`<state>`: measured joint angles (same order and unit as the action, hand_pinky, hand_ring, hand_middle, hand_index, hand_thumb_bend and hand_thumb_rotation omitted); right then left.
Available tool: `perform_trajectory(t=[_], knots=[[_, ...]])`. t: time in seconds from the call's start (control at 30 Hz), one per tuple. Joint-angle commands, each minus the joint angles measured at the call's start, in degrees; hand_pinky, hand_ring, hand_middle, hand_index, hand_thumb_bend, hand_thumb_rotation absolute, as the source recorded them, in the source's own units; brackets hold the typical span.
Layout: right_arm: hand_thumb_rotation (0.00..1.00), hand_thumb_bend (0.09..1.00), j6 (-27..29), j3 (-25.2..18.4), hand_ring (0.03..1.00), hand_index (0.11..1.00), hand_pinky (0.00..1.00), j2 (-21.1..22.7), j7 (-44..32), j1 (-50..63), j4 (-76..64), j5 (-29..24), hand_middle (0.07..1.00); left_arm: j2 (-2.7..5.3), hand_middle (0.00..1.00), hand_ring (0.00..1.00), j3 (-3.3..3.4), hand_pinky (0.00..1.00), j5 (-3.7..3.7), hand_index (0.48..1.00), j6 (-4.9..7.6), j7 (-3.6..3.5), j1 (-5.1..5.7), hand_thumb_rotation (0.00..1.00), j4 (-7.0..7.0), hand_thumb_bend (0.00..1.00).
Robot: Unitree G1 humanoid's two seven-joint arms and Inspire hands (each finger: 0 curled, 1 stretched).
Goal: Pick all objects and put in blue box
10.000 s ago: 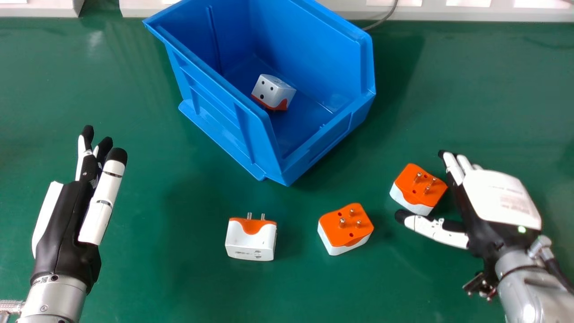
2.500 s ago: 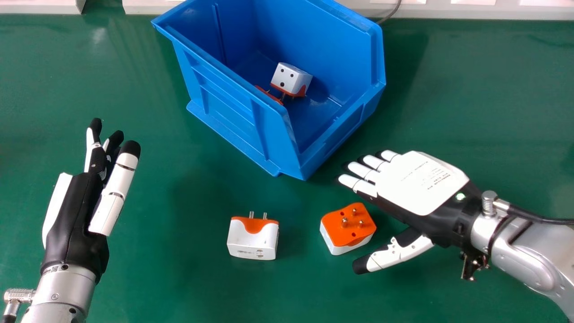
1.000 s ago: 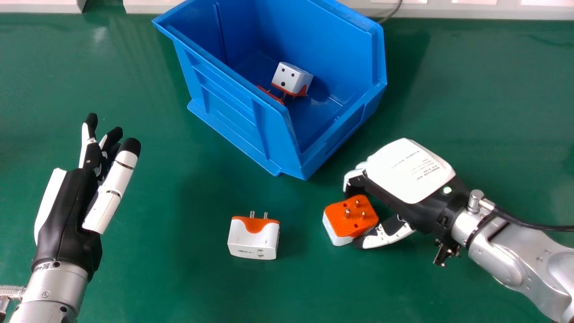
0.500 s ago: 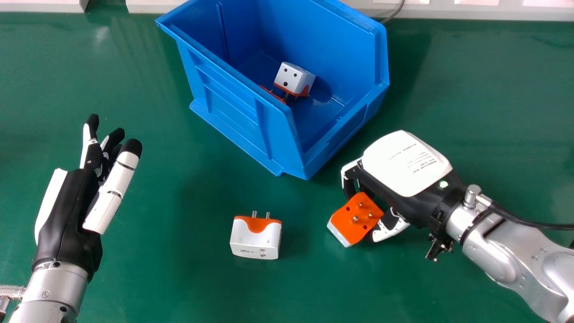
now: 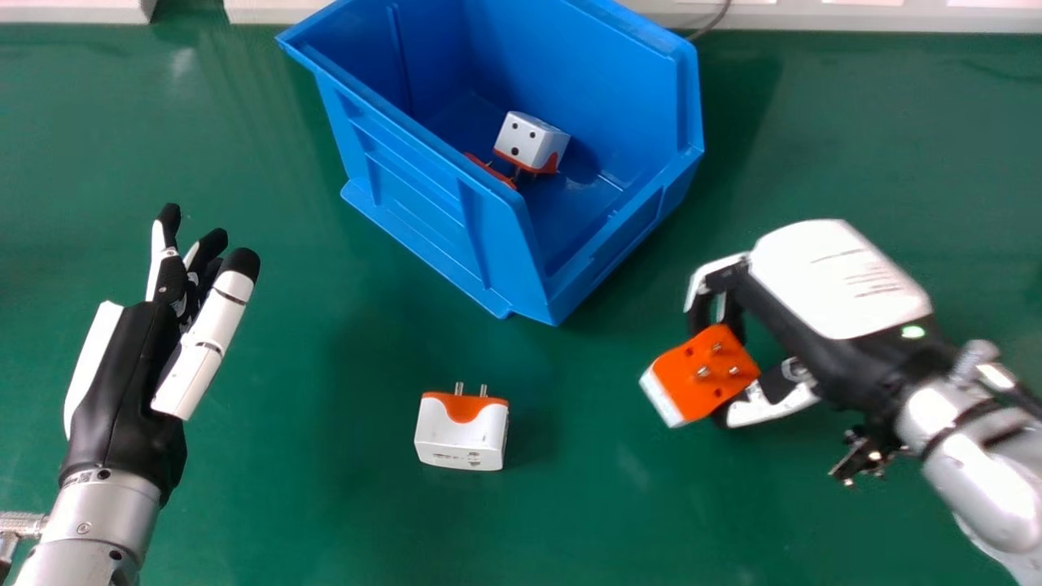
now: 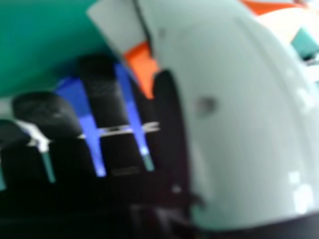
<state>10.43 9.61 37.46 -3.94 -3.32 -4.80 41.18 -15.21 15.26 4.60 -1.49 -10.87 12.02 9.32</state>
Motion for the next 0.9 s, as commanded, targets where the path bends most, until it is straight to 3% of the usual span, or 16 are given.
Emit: perform_trajectory(t=[0.0, 0.1, 0.27, 0.5, 0.87], knots=[[0.0, 0.512, -1.61, -3.83, 0.106, 0.485, 0.07, 0.45, -0.75, 1.28, -5.31, -1.38, 0.45, -0.71, 0.97, 0.97, 0.62, 0.92, 0.37, 0.95, 1.01, -0.11, -0.28, 0.79, 0.24, 0.48], [0.0, 0.512, -3.43, -6.55, 0.101, 0.483, 0.06, -0.25, -0.65, 0.9, -9.08, -1.03, 0.453, -0.73, 0.97, 0.97, 0.73, 0.92, 0.4, 0.95, 1.25, -0.17, -0.47, 0.79, -0.18, 0.48], [0.0, 0.514, -4.75, -7.51, 0.097, 0.483, 0.06, -1.49, -0.36, -3.04, -10.85, -0.32, 0.454, -0.63, 0.97, 0.97, 0.72, 0.92, 0.26, 0.95, 1.79, -0.1, -0.64, 0.79, -0.83, 0.48], [0.0, 0.514, -3.81, -4.39, 0.093, 0.484, 0.05, -4.84, 2.74, -16.5, -3.63, 1.99, 0.452, -0.54, 0.97, 0.97, 0.49, 0.92, -0.19, 0.949, 2.55, 0.18, -0.88, 0.79, -1.48, 0.48], [0.0, 0.513, -2.12, 2.96, 0.095, 0.486, 0.05, -10.92, 9.42, -36.63, 17.18, 5.8, 0.445, -0.35, 0.97, 0.97, 0.47, 0.92, -0.04, 0.948, 3.72, 0.16, -0.96, 0.78, -2.33, 0.48]])
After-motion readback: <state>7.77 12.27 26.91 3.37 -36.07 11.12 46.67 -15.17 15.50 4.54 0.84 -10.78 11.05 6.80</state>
